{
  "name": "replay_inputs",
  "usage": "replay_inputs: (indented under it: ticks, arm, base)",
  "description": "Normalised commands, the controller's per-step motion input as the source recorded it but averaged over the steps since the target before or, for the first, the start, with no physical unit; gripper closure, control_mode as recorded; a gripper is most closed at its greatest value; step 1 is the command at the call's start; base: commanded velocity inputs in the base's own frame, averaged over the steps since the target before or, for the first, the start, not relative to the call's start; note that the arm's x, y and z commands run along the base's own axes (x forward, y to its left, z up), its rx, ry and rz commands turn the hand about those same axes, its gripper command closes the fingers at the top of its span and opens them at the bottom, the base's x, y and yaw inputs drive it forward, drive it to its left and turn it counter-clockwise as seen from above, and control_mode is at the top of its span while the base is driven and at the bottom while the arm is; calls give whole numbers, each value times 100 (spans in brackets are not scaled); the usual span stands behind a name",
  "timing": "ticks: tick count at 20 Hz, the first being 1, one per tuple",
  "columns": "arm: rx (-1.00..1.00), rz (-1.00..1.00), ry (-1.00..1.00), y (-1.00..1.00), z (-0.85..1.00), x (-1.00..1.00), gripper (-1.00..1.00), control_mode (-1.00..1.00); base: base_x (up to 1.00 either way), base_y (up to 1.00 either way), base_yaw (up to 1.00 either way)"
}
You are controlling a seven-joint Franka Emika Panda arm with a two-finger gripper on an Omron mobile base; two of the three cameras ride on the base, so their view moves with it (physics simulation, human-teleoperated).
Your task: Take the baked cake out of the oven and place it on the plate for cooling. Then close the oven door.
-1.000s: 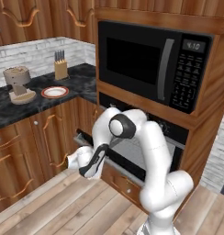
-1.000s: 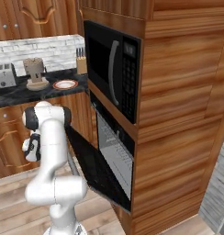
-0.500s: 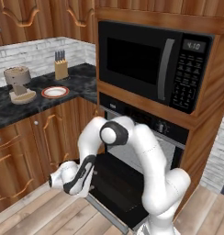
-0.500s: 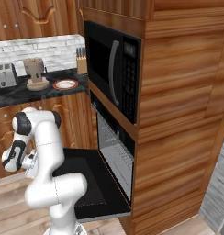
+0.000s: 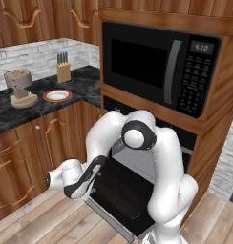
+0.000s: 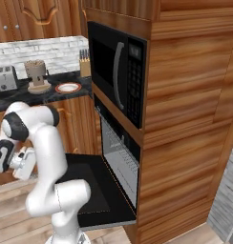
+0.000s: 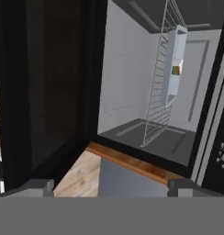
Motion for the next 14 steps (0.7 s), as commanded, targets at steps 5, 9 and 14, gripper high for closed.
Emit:
replay_inputs:
  ticks: [5,9,14]
  arm:
    - [-6,0,-29,-65,43,0,-100,-100]
    - [-7,0,-20,-80,4,14,-100,-100]
    - [-6,-3,-8,-73,0,54,-100,-100]
  base:
    - [0,0,0]
    - [0,0,0]
    - [0,0,0]
